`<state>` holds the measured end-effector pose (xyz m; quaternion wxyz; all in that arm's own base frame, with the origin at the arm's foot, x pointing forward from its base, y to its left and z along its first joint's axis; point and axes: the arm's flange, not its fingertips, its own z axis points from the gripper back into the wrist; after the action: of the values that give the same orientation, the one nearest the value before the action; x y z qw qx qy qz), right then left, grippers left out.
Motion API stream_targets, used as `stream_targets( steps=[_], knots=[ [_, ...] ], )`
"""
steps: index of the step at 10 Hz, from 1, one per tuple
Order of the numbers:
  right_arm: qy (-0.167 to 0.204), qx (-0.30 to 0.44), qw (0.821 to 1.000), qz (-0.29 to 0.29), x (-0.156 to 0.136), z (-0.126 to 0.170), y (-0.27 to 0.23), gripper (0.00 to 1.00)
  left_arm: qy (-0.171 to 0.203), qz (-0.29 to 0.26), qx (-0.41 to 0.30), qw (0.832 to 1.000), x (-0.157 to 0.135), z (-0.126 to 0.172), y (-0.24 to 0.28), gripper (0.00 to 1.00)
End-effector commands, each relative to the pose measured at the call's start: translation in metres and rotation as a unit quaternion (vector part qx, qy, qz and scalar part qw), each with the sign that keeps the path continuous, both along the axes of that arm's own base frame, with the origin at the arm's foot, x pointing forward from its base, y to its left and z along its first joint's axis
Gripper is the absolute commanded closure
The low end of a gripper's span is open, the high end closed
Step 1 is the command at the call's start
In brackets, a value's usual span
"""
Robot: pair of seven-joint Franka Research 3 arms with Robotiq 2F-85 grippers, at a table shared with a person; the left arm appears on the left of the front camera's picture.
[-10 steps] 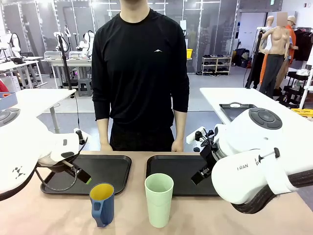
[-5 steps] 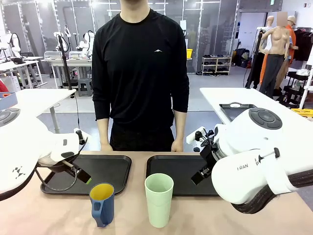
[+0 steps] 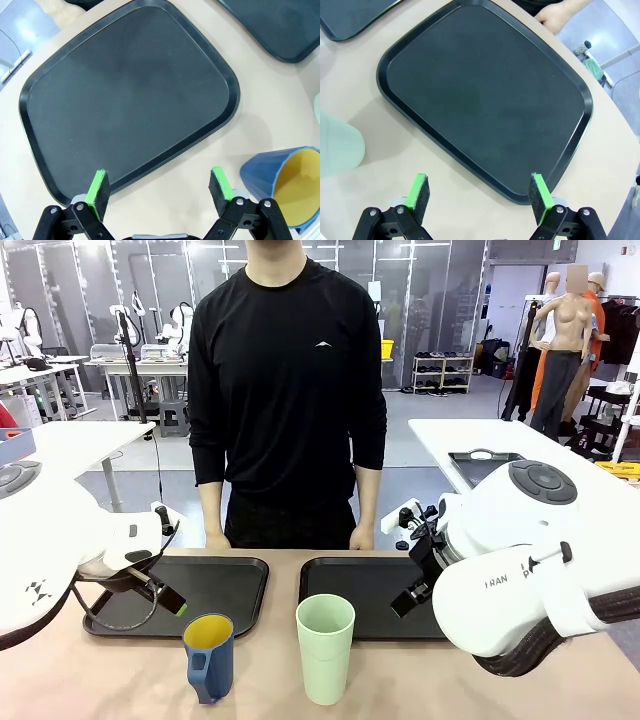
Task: Sort and store the cups by type.
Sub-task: Pick up the Reusable plastic cup.
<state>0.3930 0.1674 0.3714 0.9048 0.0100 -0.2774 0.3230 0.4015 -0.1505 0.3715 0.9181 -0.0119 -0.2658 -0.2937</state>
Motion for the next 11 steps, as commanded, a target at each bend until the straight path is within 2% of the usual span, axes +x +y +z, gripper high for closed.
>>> stream_targets(
  steps=[1,11],
  knots=[
    [0.0,0.001,1.0,-0.001,0.0,0.0,-0.0001,0.0,0.0,0.0,0.0,1.0,0.0001,0.0,0.0004,0.0],
    [0.0,0.001,1.0,-0.001,0.0,0.0,-0.0001,0.0,0.0,0.0,0.0,1.0,0.0001,0.0,0.0004,0.0]
  ],
)
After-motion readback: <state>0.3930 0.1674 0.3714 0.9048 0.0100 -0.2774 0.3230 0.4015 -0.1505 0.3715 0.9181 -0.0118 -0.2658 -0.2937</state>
